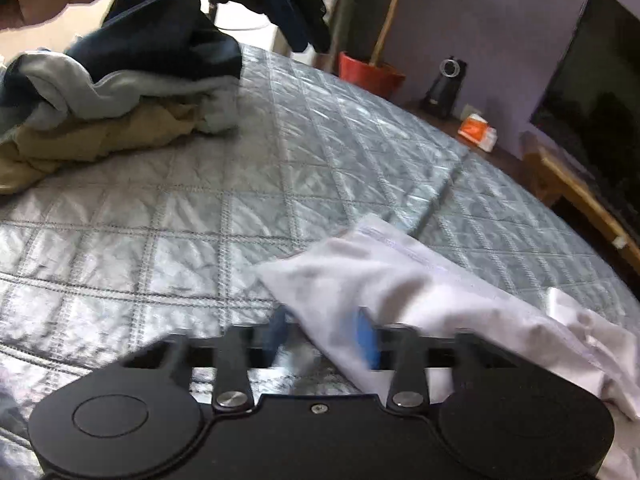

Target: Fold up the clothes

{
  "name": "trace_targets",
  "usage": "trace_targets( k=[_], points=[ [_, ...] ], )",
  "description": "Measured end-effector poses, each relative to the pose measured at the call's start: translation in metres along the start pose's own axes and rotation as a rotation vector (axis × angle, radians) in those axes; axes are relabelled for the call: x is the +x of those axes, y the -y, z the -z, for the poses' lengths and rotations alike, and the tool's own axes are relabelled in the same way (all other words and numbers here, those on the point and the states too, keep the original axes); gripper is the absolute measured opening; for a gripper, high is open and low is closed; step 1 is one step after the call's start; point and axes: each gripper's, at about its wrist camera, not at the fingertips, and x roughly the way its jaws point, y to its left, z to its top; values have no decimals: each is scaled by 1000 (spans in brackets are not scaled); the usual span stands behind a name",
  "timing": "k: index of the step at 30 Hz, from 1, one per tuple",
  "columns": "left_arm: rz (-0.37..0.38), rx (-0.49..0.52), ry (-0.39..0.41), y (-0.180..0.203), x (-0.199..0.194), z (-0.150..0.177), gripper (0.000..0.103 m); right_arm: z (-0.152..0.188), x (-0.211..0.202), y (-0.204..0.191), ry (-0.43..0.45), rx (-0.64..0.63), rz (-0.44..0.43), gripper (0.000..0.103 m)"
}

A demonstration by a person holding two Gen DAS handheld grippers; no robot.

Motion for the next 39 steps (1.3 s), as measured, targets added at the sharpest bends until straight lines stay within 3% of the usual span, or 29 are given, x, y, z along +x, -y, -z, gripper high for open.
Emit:
trace_targets(
  k=[11, 15, 18, 19, 21, 24, 28, 31, 34, 39],
  points=[
    [9, 25, -12, 8, 3, 3, 17, -2, -30, -6, 56, 100, -104, 2],
    [13, 39, -18, 12, 5, 5, 17, -4, -29, -25, -1, 66, -207, 2],
    [16, 45, -22, 14, 7, 6, 17, 1, -37, -18, 4, 157, -402, 15],
    [17, 46, -23, 15, 7, 6, 17, 4, -47, -9, 31, 200, -397, 32],
    [19, 48, -26, 16, 8, 6, 17, 12, -66, 11, 82, 290, -374, 38],
    [23, 61, -32, 19, 9, 9, 18, 45, -95, 76, 130, 488, -190, 39],
    [25, 89, -41, 27, 13, 14, 20, 124, -116, 181, 32, 794, 106, 42],
    [26, 110, -48, 33, 17, 17, 20, 166, -119, 223, -49, 800, 248, 42],
    [28, 131, -55, 39, 20, 20, 21, 193, -117, 248, -36, 859, 257, 44],
    [30, 167, -67, 49, 25, 26, 21, 199, -93, 254, -26, 794, 187, 47]
  ],
)
